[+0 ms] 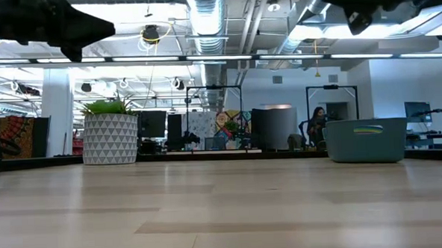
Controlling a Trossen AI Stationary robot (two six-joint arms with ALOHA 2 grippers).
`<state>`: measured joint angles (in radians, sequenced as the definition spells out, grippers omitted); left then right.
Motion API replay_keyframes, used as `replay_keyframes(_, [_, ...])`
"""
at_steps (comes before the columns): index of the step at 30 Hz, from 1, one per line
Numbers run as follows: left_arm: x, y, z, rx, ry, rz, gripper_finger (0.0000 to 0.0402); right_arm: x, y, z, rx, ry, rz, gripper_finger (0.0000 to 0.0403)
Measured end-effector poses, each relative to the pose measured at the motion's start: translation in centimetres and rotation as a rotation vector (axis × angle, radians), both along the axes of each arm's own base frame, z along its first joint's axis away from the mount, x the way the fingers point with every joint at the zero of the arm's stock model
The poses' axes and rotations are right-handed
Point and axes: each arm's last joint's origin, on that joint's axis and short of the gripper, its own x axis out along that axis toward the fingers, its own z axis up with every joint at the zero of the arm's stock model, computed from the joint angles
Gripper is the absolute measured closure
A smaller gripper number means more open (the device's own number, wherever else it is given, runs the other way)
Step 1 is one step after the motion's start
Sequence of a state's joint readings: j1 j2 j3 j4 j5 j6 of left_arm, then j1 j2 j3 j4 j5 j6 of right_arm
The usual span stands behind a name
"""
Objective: Nest measuring cups in basket
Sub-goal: Return to Home Position
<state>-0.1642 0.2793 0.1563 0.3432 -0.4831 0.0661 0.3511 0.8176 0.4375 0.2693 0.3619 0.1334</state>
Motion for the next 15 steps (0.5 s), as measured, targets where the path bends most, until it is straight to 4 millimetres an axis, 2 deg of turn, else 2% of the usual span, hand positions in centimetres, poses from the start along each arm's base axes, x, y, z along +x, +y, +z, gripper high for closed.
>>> replay_keyframes(9, [-1.4, 0.3, -0.4, 0.014, 0.028, 0.036, 0.0347, -4.2, -1.4, -1.6, 0.011, -0.124, 0.051, 0.039])
replay_keyframes(15, [-2.2, 0.5, -0.8, -0.006, 0.04, 0.032, 0.0347, -6.3, -2.1, -3.7, 0.042, -0.195, 0.054, 0.0388])
